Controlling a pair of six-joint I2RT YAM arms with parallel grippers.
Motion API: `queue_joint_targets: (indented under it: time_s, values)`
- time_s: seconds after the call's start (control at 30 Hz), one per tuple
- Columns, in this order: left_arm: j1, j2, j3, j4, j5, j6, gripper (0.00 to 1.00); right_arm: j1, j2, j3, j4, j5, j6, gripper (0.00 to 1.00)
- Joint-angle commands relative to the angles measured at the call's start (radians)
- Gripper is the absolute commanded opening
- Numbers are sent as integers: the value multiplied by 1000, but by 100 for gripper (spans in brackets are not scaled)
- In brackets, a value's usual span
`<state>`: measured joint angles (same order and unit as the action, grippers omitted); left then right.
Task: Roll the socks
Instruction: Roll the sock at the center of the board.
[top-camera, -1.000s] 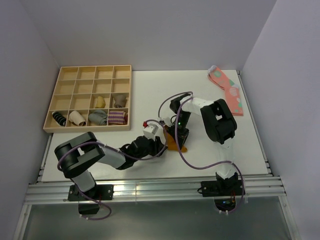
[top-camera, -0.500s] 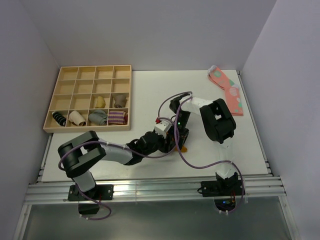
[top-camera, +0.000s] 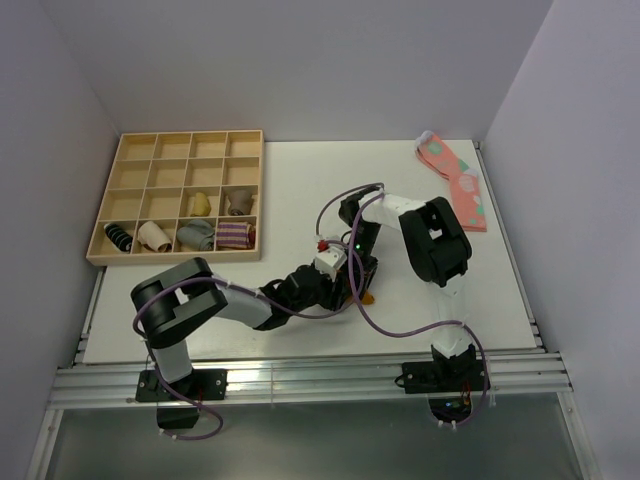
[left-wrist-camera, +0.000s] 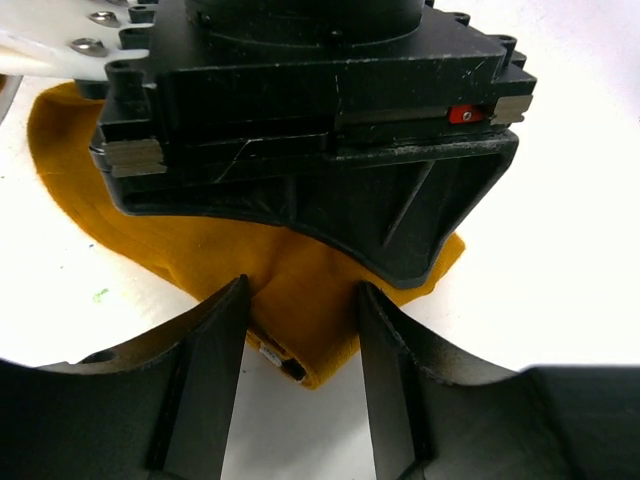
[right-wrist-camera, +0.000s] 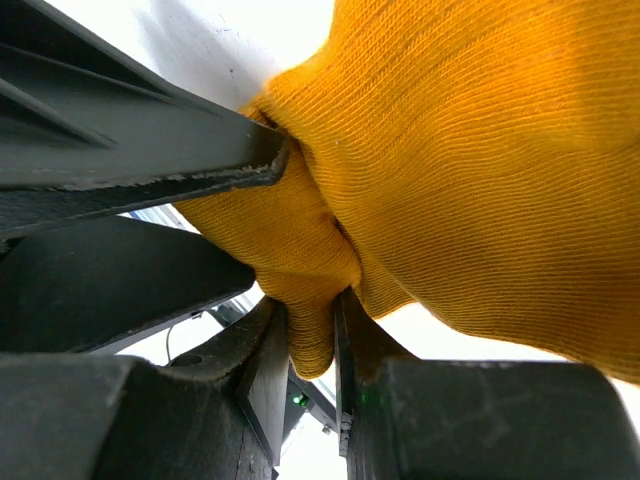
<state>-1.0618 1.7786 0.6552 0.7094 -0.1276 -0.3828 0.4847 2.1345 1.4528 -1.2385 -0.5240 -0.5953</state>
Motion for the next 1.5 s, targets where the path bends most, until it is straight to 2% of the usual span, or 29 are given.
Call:
queue_joint_targets:
  time_s: [0.0,0.1,0.2,0.23,0.3,0.33,0.43,0.47,0.67,1.0,1.17,1.47]
  values:
    - [-7,31,0,24,25,-8,52,12,39,6,59,48,-18,7]
    - [-6,50,-5,33,23,-39,48,12,39,3,63,47,-15,7]
    - [-6,71,-6,47,16,-76,37,12,38,1,73,41,-11,10]
    - [-6,85,-11,54,14,-86,28,12,36,0,74,38,-8,11]
    - [-6,94,-22,80,16,-126,19,12,28,-5,86,33,0,16]
    - [-6,105,-34,87,14,-140,9,14,25,-8,91,30,9,18]
    - [-6,128,-54,108,13,-191,0,11,5,-17,112,18,29,28]
    - [-6,133,-60,123,23,-202,0,12,-4,-17,123,15,35,33]
    - [-6,153,-108,182,29,-281,0,-15,-50,-14,192,-14,101,43]
    - [-6,173,-128,179,66,-372,0,-146,-188,-25,324,-68,149,48]
    - [-1,188,-111,147,97,-393,0,-192,-307,-75,390,-102,101,49]
    - [43,203,-135,134,166,-519,0,-198,-482,-232,409,-146,-145,49]
